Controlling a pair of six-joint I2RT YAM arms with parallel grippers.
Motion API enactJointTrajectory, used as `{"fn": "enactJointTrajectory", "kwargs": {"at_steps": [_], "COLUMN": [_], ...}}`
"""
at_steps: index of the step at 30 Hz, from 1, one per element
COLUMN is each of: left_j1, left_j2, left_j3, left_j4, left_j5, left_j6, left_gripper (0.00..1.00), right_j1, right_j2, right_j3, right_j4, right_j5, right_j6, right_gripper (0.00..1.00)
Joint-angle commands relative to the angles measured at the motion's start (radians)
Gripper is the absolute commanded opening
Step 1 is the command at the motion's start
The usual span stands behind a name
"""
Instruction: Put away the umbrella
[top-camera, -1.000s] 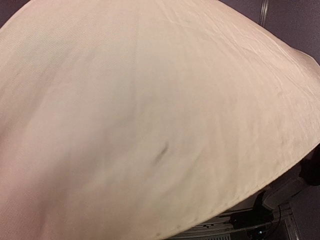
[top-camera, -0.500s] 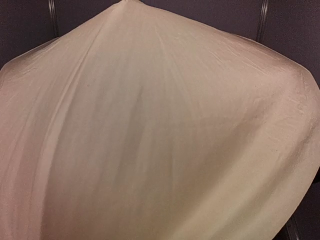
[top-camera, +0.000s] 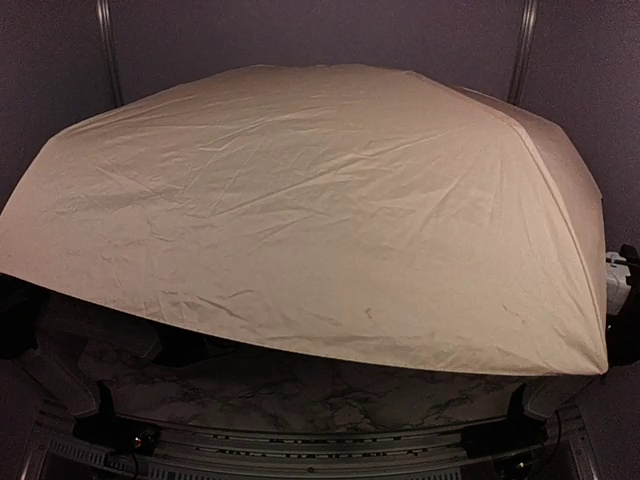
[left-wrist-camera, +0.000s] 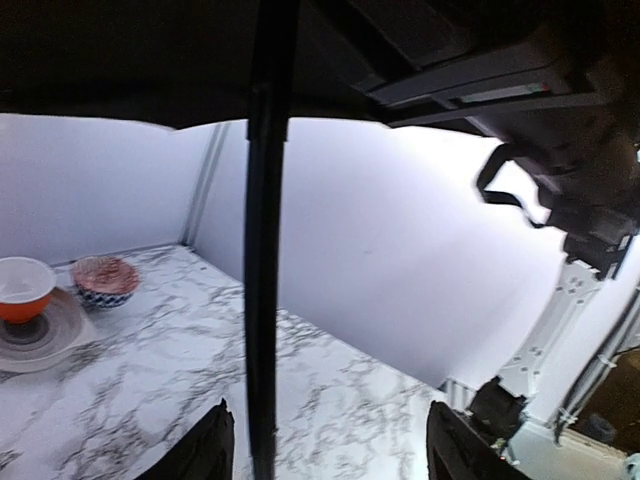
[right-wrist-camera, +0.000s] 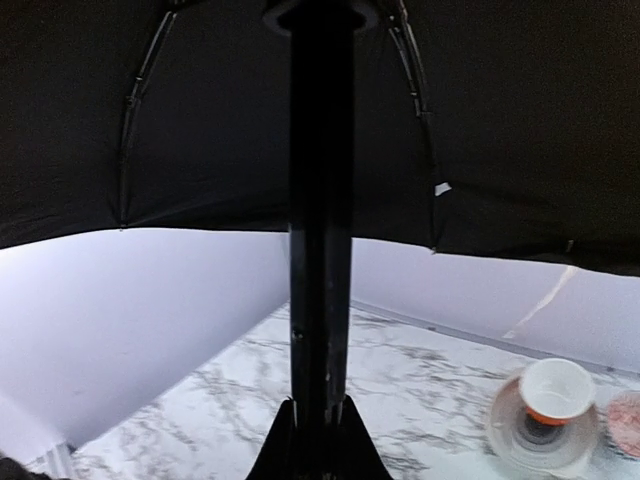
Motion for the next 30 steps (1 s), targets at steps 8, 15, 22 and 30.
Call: {"fn": "enactJointTrajectory", "kwargs": {"at_steps": [8, 15, 22, 30], "left_j1": [-0.006, -0.007, -0.006, -0.004], "left_j2": [0.042, 0.109, 0.091, -0.024], "left_j3": [0.099, 0.132, 0.140, 0.148], "left_j4": [-0.147, -0.156, -0.157, -0.140], "left_j5": [-0.081, -0.104, -0.083, 0.096], "left_j6": [0.081, 0.121, 0.035, -0.085], "left_gripper": [0.68, 0.64, 0.00, 0.00], "right_j1": [0.033, 0.035, 0.036, 0.001], "right_j2": [0.041, 0.046, 0.045, 0.031], "right_j3": [0.087, 0.101, 0.118, 0.130], "right_j4": [-0.006, -0.012, -0.032, -0.094], "right_j5": [0.231, 0.218, 0.243, 0.150], "right_j6": [-0.073, -0.046, -0.064, -0.087], "right_gripper": [0.00, 0.00, 0.00, 0.50]}}
